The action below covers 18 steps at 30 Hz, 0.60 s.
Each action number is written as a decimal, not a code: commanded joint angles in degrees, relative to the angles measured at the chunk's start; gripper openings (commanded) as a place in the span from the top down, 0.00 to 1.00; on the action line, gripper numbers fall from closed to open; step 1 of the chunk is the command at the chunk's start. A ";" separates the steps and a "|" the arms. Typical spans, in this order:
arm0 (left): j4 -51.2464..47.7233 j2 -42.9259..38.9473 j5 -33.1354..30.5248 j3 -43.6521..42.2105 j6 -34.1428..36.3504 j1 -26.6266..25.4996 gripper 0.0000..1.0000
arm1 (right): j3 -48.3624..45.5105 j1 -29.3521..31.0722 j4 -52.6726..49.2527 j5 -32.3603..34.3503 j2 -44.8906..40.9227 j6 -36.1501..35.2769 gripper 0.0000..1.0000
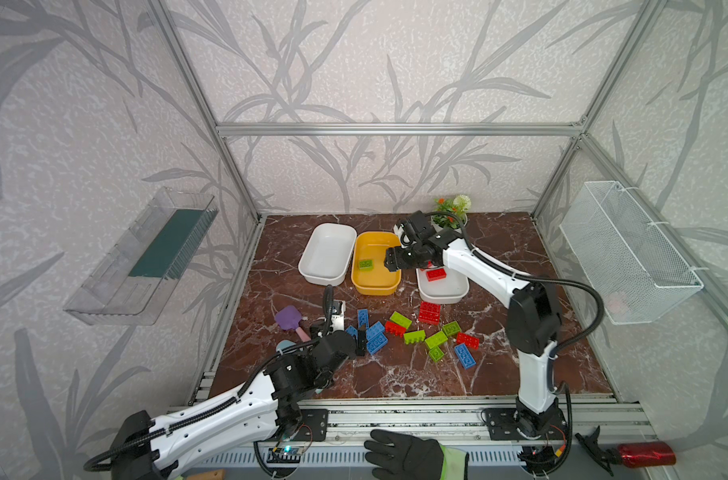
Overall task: Sort the legos into containers by color
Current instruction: 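Move the right gripper back down toward the remaining bricks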
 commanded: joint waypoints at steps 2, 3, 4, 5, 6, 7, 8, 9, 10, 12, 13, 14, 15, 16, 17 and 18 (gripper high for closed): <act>4.78 3.05 5.26 -0.26 0.79 0.28 0.01 | -16.75 0.47 3.16 4.51 -12.24 0.94 0.21; 5.92 4.14 6.50 -0.21 1.19 0.26 0.01 | -20.06 0.55 3.05 5.50 -15.02 1.15 0.21; 6.94 5.71 7.81 0.11 2.00 0.22 0.01 | -24.05 0.64 2.80 6.72 -17.65 1.45 0.21; 7.94 7.30 9.06 0.61 2.70 0.20 0.01 | -27.67 0.68 2.61 8.14 -19.96 1.96 0.21; 8.69 8.74 10.28 1.08 3.35 0.20 0.01 | -30.56 0.56 2.49 9.12 -22.04 2.33 0.21; 9.72 10.52 11.42 1.77 3.53 0.12 0.01 | -33.60 0.58 2.17 9.98 -24.16 2.79 0.21; 10.64 12.10 12.37 2.33 3.61 0.08 0.01 | -36.37 0.55 2.02 10.39 -26.00 3.18 0.21; 11.48 13.34 13.13 2.71 3.66 0.14 0.01 | -38.52 0.57 1.81 10.61 -27.39 3.49 0.21; 12.44 14.67 14.07 3.14 3.63 0.00 0.01 | -40.99 0.63 1.70 10.94 -28.98 3.89 0.21; 13.92 16.57 15.42 3.82 3.59 -0.13 0.01 | -43.79 0.56 1.42 11.57 -30.84 4.20 0.21; 14.55 17.30 15.78 4.06 3.50 -0.33 0.01 | -44.97 0.55 1.44 11.90 -31.62 4.36 0.21; 14.95 17.85 16.03 4.27 3.35 -0.48 0.01 | -46.12 0.60 1.65 12.35 -32.14 4.33 0.21; 15.06 18.22 16.01 4.47 3.28 -0.65 0.01 | -47.00 0.53 1.94 12.78 -32.55 4.27 0.21; 15.10 18.50 16.04 4.57 3.15 -0.77 0.01 | -47.85 0.55 2.47 13.53 -32.69 4.20 0.21; 15.08 18.54 16.04 4.58 3.11 -0.85 0.01 | -48.57 0.47 2.94 14.13 -32.71 3.91 0.21; 14.97 18.46 15.89 4.62 2.95 -0.97 0.01 | -48.88 0.44 3.29 14.51 -32.57 3.76 0.21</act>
